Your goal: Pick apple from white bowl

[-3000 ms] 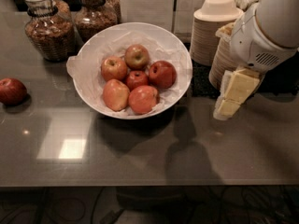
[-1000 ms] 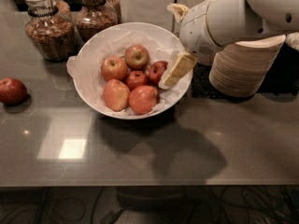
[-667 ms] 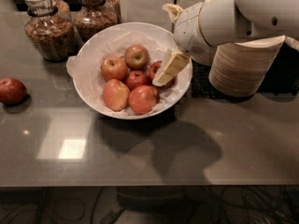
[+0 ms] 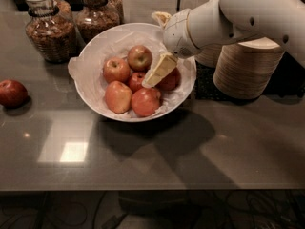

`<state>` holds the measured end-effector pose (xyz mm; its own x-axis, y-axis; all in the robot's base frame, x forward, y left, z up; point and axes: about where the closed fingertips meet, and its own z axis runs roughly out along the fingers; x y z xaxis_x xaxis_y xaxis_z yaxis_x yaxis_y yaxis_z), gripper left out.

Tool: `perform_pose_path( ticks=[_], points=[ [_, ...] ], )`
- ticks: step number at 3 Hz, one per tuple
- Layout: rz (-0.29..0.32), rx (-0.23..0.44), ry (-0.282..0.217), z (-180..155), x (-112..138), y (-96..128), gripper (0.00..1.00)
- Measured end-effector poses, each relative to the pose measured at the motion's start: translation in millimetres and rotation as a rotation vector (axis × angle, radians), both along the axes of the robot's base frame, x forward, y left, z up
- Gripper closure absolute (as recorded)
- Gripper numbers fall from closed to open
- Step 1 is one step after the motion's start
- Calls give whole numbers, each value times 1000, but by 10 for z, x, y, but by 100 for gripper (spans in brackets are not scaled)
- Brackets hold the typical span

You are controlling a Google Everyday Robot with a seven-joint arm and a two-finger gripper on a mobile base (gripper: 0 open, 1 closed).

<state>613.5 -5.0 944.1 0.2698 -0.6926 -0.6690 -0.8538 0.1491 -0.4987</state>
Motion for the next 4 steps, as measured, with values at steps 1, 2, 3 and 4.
perform_pose_path(
  ticks=[1, 2, 3, 4],
  points=[
    [40, 11, 42, -98, 37, 152, 0],
    [57, -3, 73, -191, 40, 201, 0],
    [58, -10, 90, -194, 51, 198, 0],
    [53, -12, 93, -187, 61, 206, 0]
  ],
)
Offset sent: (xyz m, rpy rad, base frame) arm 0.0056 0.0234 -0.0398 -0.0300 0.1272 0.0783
